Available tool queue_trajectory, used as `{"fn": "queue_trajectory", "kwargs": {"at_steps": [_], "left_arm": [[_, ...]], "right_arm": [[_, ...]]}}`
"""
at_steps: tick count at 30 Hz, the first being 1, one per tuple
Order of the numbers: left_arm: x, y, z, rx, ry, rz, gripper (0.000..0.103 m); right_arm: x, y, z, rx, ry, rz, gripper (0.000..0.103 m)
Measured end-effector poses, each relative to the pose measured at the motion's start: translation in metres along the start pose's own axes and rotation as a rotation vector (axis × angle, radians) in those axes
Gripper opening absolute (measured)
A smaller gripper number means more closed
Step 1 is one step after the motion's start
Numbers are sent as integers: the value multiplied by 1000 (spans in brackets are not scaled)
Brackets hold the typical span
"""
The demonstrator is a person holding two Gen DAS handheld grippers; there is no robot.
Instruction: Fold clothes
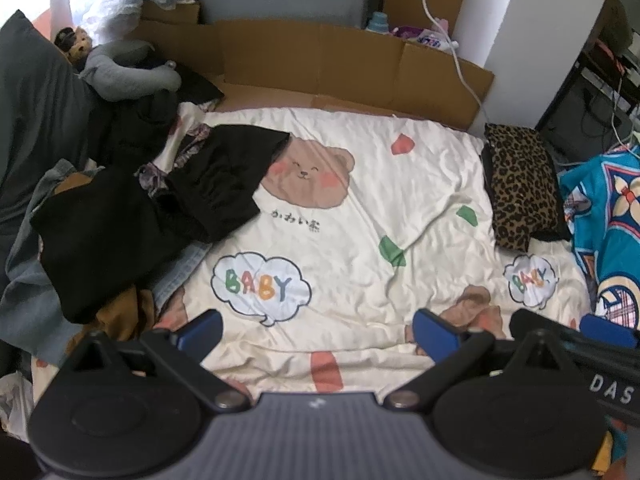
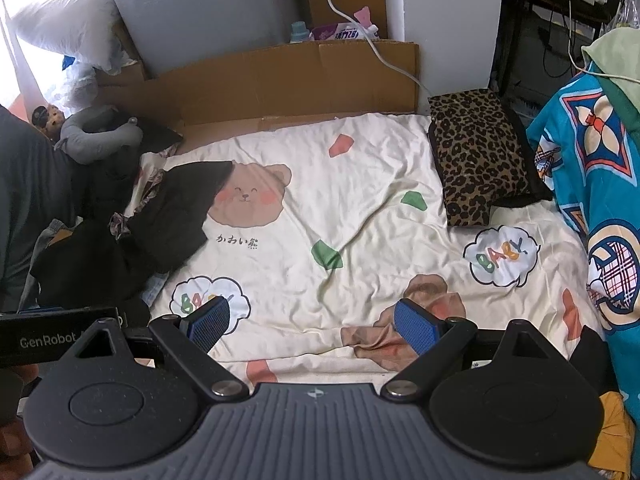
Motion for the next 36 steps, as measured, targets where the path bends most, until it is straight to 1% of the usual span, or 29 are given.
{"fn": "queue_trajectory", "kwargs": {"at_steps": [4,8,13,23,29,36], "left_arm": [[-1,1,1,-13,-9,0,102],[-3,1,1,-9,-16,13,102],[-1,-1,-1,-8,-3,2,102],[-4,1,0,-7,-14,5,102],[-7,2,1,0,-8,0,102],[-8,3,1,-8,-18,4,102]], "right_arm": [[1,4,4,-5,4,-2,94],[3,6,7,-13,6,5,94],[5,6,11,-12,7,14,94],[5,5,18,-12,-6,22,94],[3,3,12,-15,-3,28,94],[2,3,7,-17,4,28,94]]}}
Point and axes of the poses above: each gripper's, at about its wrist camera, not at the fingertips, and z roughly the way its jaws point, y to its right, x to its top, the point moved 10 cm from there along z, roughly the way its jaws point, and after that the axes turned 13 degrees about -x, right-handed, at the moved point
